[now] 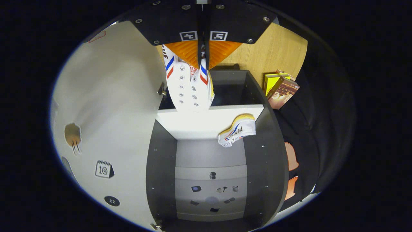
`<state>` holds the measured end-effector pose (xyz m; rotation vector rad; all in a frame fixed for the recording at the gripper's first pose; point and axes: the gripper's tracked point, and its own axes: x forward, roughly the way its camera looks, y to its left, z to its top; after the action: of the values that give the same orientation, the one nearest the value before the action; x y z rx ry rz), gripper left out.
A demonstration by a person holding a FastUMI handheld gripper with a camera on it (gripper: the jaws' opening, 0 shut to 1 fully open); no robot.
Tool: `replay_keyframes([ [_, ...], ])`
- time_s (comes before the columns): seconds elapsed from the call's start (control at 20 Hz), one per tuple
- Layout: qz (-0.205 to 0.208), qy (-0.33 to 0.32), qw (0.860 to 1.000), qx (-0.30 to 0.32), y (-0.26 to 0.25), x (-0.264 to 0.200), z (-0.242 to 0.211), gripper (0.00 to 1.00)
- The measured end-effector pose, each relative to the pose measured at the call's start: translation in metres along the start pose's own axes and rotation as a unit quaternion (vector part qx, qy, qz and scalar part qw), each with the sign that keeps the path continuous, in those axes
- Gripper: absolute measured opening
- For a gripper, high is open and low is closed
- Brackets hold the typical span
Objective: Open the shoe cabinet door, grab the shoes and put them into the shoe cabinet, then close the shoe cabinet door.
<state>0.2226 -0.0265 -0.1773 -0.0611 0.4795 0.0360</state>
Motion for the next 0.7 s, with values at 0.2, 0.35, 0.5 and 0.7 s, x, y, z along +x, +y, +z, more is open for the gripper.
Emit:
replay_keyframes([
  [0.2,-0.003,-0.027,1.0,-0.017,0.005,0.025,0.055,0.0],
  [0.35,-0.005,-0.041,0.999,-0.029,0.008,0.046,0.095,0.0],
  [0.5,-0.003,-0.051,0.998,-0.036,0.014,0.077,0.131,0.0],
  [0.7,-0.022,-0.04,0.998,-0.047,0.009,0.137,0.154,0.0],
])
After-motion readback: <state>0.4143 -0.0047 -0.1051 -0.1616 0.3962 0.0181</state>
